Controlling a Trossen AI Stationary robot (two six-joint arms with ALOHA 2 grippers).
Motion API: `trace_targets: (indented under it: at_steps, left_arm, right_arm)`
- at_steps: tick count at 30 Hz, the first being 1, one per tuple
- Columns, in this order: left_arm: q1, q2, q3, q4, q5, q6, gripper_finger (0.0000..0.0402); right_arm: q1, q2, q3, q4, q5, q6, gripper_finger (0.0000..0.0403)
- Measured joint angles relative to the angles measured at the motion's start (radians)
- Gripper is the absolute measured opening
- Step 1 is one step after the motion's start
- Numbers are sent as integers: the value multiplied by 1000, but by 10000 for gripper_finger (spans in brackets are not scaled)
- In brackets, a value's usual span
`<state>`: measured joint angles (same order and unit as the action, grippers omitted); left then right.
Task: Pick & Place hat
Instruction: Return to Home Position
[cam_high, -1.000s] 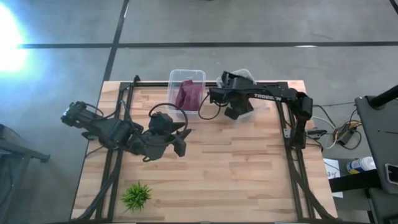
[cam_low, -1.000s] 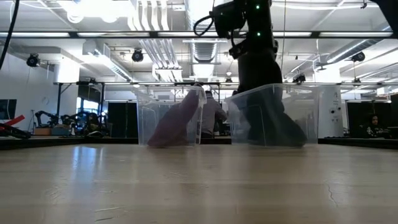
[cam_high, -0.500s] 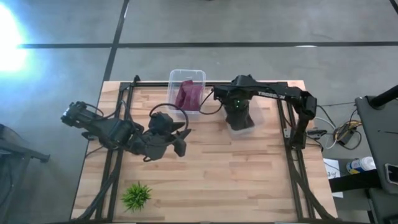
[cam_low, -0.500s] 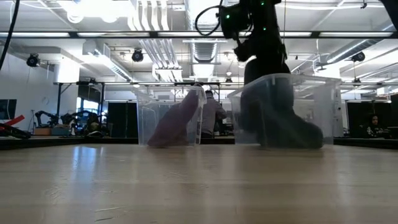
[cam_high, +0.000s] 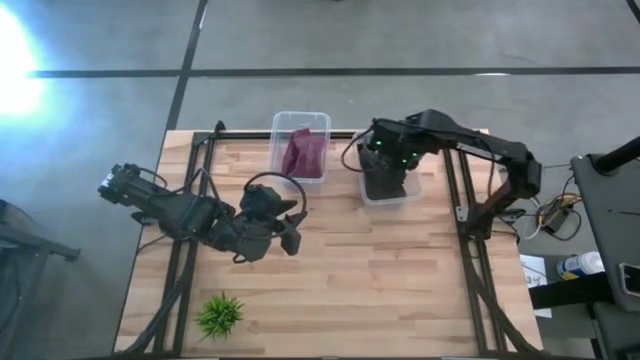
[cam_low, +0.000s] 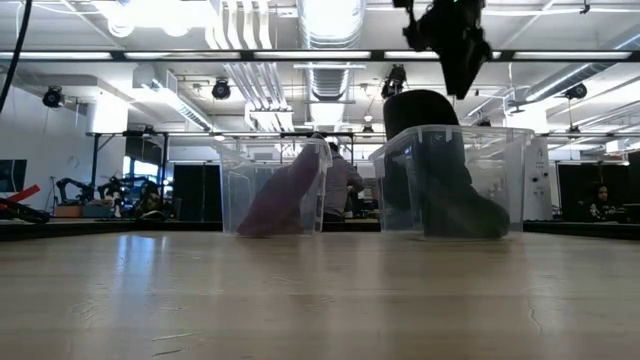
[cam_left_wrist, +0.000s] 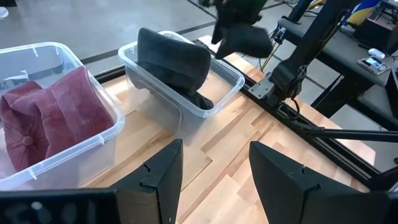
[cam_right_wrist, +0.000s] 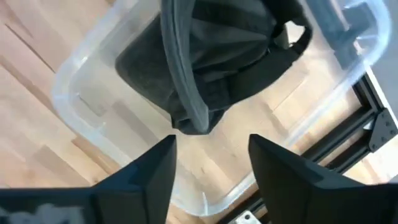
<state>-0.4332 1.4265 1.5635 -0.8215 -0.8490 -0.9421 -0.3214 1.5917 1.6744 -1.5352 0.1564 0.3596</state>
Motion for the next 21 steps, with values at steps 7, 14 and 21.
trace_targets:
  at_steps: [7, 14, 21]
  left_arm:
    - [9, -5, 0, 0, 13, 51, 179]
    - [73, -10, -45, 214, 414, 418, 171]
    - [180, -21, -205, 557, 1015, 653, 157]
  right_arm:
    - [87, -192, -39, 30, 23, 138, 221]
    - [327, -419, -189, 354, 43, 141, 219]
    - [499, -574, -369, 612, 29, 206, 219]
